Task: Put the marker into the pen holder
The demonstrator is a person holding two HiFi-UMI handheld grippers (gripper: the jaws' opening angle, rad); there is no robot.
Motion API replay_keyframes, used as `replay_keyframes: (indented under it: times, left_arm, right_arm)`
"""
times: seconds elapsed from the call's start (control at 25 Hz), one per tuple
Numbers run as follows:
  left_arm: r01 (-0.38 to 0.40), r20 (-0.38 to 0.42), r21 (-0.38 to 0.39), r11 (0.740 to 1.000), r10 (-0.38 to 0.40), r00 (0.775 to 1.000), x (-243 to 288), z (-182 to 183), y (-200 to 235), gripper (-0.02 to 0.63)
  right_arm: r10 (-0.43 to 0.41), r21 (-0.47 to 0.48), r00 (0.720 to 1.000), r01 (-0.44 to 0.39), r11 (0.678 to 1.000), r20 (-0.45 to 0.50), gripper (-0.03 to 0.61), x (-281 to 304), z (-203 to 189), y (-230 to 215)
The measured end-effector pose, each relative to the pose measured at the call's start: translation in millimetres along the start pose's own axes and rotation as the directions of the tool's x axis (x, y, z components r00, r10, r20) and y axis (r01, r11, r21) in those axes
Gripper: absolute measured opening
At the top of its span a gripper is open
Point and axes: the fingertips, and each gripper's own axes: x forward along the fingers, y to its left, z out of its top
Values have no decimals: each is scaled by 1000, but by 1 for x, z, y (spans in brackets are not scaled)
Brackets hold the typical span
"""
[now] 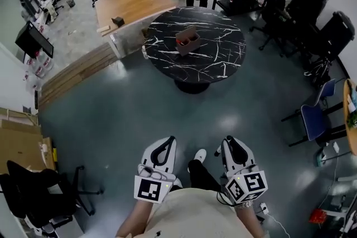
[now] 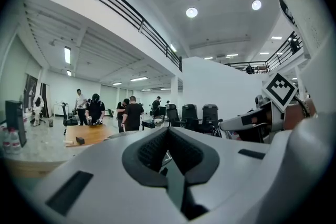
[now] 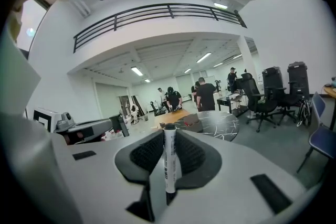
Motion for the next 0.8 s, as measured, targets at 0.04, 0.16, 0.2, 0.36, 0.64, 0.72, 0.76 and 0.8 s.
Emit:
replay_keyframes:
  times: [0.04,0.16,0.2,0.36,0.64,0.72,0.76,0.8]
  left_arm:
    - [-12,0,-1,1000,12,1000,17,3,5,11]
    - [-60,10,5,998,60,998,65,16,19,11]
    - [-74,18,11,997,74,997,79,22,23,11]
    - [-111,49,40,993,109,993,128,40,35,11]
    - [-114,14,40,993,113,993,201,32,67,11]
    - [-109,25,22,994,108,994,225,30,80,11]
    - [-104,27,25,994,103,994,238,29,88,11]
    - [-97,26,32,995,97,995,251,26,97,11]
  right_arm:
    - [20,2,1000,-20,1000,-3,84,13,7,-8]
    - [75,-4,997,-75,997,-11,84,46,30,-25]
    - [90,-5,996,-91,996,-9,84,56,38,-32]
    - [133,-33,991,-133,991,-2,84,99,71,-65]
    - [153,-35,988,-151,988,35,84,170,115,-99]
    - [142,-26,990,-142,990,24,84,194,117,-107]
    - [137,-23,990,-137,990,23,84,206,118,-110]
    - [130,-23,991,-130,991,23,84,220,121,-115]
